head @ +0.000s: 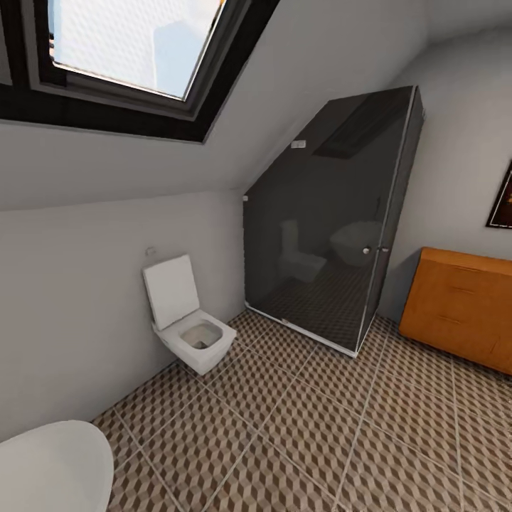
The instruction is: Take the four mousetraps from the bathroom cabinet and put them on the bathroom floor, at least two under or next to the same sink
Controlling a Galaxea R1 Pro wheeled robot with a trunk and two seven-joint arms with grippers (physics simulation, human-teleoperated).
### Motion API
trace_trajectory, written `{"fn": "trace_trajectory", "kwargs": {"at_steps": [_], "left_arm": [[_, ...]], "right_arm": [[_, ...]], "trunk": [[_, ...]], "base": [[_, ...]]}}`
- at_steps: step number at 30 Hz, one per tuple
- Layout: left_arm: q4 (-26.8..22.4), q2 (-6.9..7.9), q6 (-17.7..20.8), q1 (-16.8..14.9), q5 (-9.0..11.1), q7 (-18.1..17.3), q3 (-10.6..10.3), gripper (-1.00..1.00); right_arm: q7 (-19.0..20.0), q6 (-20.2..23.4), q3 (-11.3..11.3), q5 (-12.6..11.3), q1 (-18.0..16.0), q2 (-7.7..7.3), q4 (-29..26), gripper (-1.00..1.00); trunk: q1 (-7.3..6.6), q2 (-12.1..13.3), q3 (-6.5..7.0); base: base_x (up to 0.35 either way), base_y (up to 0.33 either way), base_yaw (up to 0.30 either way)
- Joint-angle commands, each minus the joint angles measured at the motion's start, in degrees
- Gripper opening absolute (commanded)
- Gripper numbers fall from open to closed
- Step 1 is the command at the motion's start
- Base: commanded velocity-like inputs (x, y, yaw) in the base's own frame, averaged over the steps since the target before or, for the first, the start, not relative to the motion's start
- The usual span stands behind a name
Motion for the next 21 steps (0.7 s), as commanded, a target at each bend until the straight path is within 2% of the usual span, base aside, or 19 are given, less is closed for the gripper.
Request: {"fn": "trace_trajectory", "kwargs": {"at_steps": [1,21], "left_arm": [[0.0,0.0,-0.2,0.0,0.5,0.1,-0.5,1.0],[0.0,-0.05,-0.3,0.0,0.4,0.2,-0.5,1.0]], "right_arm": [[0.2,-0.2,0.5,-0.6,-0.1,0.01,0.2,1.0],[0.2,-0.2,0.5,-0.7,-0.1,-0.01,0.2,1.0]], "trunk": [[0.02,-0.1,-0.1],[0.02,-0.1,-0.1]], "base": [[0.0,0.0,-0.3],[0.0,0.0,-0.3]]}}
